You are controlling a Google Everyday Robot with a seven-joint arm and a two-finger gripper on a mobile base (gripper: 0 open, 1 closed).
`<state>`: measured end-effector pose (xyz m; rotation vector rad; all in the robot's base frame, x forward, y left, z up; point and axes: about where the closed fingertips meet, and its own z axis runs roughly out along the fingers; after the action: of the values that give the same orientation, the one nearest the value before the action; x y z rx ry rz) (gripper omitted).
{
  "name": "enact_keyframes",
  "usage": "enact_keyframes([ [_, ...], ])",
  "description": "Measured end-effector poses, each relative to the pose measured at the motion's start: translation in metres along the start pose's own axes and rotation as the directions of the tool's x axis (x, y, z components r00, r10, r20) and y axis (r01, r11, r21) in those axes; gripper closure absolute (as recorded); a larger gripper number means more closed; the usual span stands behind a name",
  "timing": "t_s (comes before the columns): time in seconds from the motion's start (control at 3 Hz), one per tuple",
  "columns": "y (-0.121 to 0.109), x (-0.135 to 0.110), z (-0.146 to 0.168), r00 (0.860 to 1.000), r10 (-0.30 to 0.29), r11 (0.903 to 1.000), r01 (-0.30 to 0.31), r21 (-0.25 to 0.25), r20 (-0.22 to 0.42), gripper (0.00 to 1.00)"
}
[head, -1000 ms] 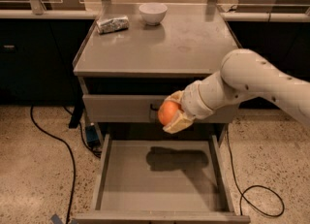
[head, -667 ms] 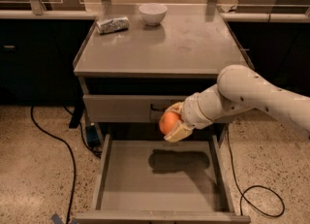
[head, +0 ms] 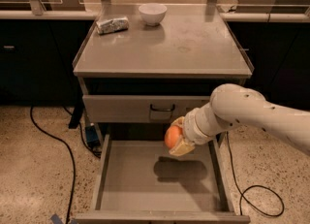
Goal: Place orange into middle drawer
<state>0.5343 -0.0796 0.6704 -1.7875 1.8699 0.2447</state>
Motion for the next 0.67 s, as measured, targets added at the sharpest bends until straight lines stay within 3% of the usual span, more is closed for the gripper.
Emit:
enact_keyframes([
  [0.33,0.0254,0.0113,-0.0042,0.996,0.058,0.9979,-0.055,0.035,-0.070,1.00],
  [0.67,0.0204,0.0048,-0.0085,0.997,0.043,0.9987,-0.041,0.030,-0.071,1.00],
])
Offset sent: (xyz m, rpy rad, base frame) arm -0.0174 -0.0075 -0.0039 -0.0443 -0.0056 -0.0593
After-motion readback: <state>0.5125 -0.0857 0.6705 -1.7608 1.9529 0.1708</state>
